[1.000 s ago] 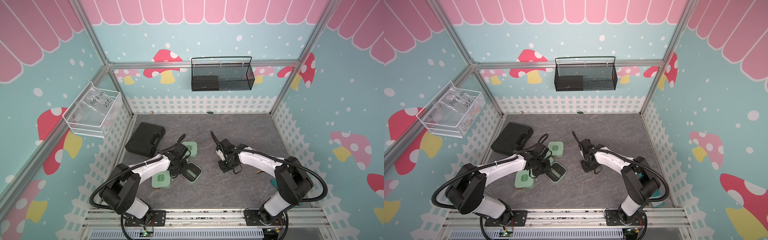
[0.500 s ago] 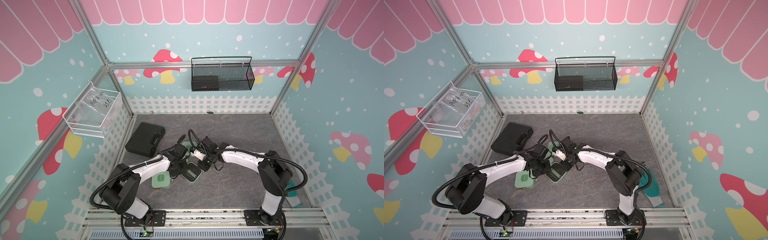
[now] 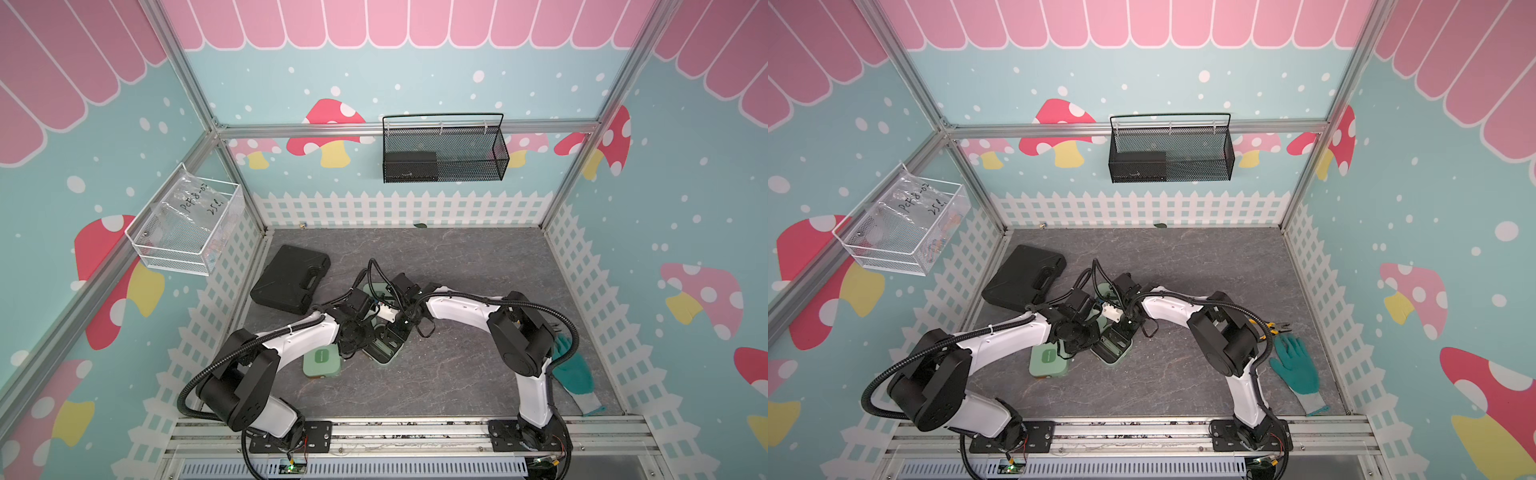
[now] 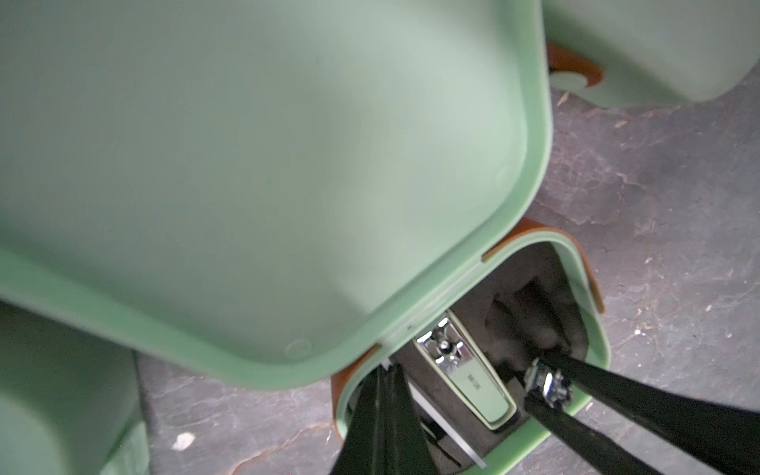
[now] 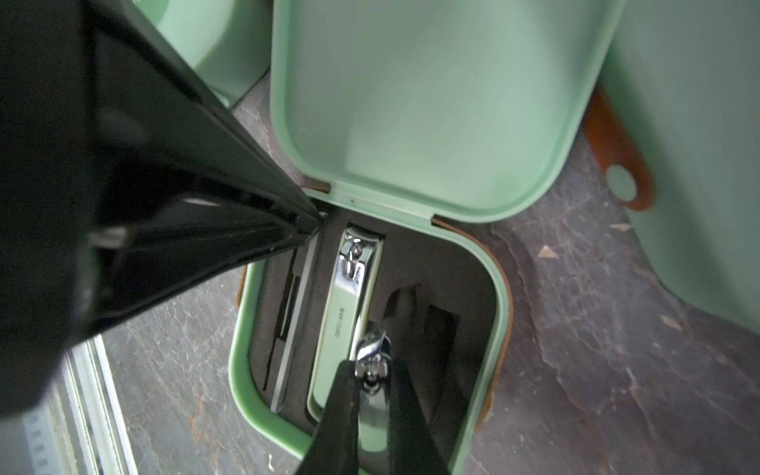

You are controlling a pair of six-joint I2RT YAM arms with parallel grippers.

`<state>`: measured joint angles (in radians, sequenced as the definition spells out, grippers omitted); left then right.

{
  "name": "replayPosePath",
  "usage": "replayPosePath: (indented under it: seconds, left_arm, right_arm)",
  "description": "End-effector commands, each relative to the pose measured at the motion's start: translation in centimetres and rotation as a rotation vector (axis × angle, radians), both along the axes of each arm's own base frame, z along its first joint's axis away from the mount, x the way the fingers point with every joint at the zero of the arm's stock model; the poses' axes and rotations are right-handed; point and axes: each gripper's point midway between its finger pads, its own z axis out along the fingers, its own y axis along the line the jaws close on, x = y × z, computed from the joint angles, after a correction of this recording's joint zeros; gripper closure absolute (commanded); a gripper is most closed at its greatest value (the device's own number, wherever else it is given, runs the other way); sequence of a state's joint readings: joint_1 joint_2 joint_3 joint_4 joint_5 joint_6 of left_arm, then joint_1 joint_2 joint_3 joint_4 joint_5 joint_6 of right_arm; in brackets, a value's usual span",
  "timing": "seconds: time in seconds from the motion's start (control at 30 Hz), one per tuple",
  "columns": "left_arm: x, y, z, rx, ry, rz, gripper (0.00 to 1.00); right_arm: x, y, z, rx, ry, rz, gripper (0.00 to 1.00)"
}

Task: Organize nail clipper sets
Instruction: Place the nail clipper in the storage box.

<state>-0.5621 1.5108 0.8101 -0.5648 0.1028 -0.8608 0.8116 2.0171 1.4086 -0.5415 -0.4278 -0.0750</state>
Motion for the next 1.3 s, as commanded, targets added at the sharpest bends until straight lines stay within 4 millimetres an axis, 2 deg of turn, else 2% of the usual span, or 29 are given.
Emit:
replayPosePath:
  seconds: [0.0, 0.3, 0.5, 0.8, 1.07, 1.27]
  left_arm:
    - [-0.5, 0.8, -0.7, 0.021, 0.015, 0.025, 1.0]
    - [-0.5, 0.9, -0.7, 0.019, 0.014, 0.028, 1.0]
    - [-0.5, 0.9, -0.7, 0.019, 0.013, 0.027, 1.0]
    - [-0.5, 0.9, -0.8, 0.018, 0.013, 0.027, 1.0]
    - [-0.5, 0.9, -0.6, 0.015, 0.009, 0.025, 1.0]
    - [-0.6, 0.9, -0.7, 0.016, 0.01, 0.026, 1.0]
  right_arm:
    - [-0.4, 0.4, -0.7, -0.013, 0.014, 0.056, 1.0]
    - [-0.4, 0.1, -1.8, -0.055, 0.035, 0.045, 1.0]
    - [-0.8, 0.1, -2.0, -0.061, 0.084, -0.012, 1.0]
    - [-1.2, -0.5, -3.6, -0.137, 0.121, -0.118, 1.0]
    - [-0.3, -2.5, -5.1, -0.275, 0.027, -0.183, 1.0]
    - [0.2, -4.6, -7.0, -0.417, -0.044, -0.259, 1.0]
